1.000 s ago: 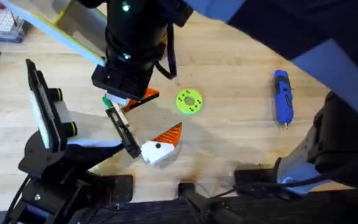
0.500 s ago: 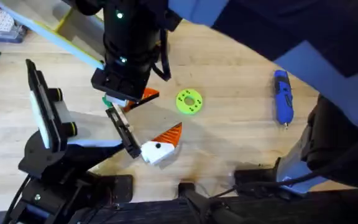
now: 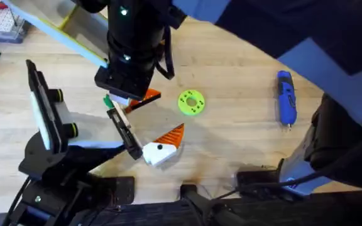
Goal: Pick up the gripper from the table and insert it into the empty holder that is missing its gripper. Then pick up a screw, insert it into the mounting hole, and use the screwdriver to tighten it. Finally, clean up the table by picking up the vegetable and placing it into the bucket.
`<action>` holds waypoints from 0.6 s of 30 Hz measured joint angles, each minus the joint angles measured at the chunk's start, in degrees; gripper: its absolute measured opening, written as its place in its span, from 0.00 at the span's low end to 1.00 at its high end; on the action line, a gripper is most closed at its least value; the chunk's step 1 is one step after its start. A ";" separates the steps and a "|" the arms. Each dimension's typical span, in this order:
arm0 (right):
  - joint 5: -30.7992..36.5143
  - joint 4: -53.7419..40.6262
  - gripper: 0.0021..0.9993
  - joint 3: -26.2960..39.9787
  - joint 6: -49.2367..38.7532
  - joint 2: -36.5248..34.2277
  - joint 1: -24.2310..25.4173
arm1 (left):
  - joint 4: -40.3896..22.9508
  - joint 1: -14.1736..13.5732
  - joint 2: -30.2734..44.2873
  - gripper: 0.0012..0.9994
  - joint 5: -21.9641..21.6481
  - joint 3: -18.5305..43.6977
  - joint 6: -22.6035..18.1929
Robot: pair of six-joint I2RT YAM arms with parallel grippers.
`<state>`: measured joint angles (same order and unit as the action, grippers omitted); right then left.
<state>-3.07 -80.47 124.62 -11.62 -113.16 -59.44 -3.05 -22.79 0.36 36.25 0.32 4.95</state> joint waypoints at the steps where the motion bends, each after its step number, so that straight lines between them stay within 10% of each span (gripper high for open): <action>1: 0.00 0.00 0.01 0.00 0.00 0.00 0.00 | 0.00 0.00 0.00 0.99 0.00 0.00 0.00; 18: 0.00 -0.06 0.01 0.00 0.00 0.00 -0.42 | 0.00 0.00 0.00 0.99 0.00 0.00 0.00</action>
<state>-3.07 -80.53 124.62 -11.62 -113.16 -59.86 -3.05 -22.79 0.36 36.25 0.32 4.95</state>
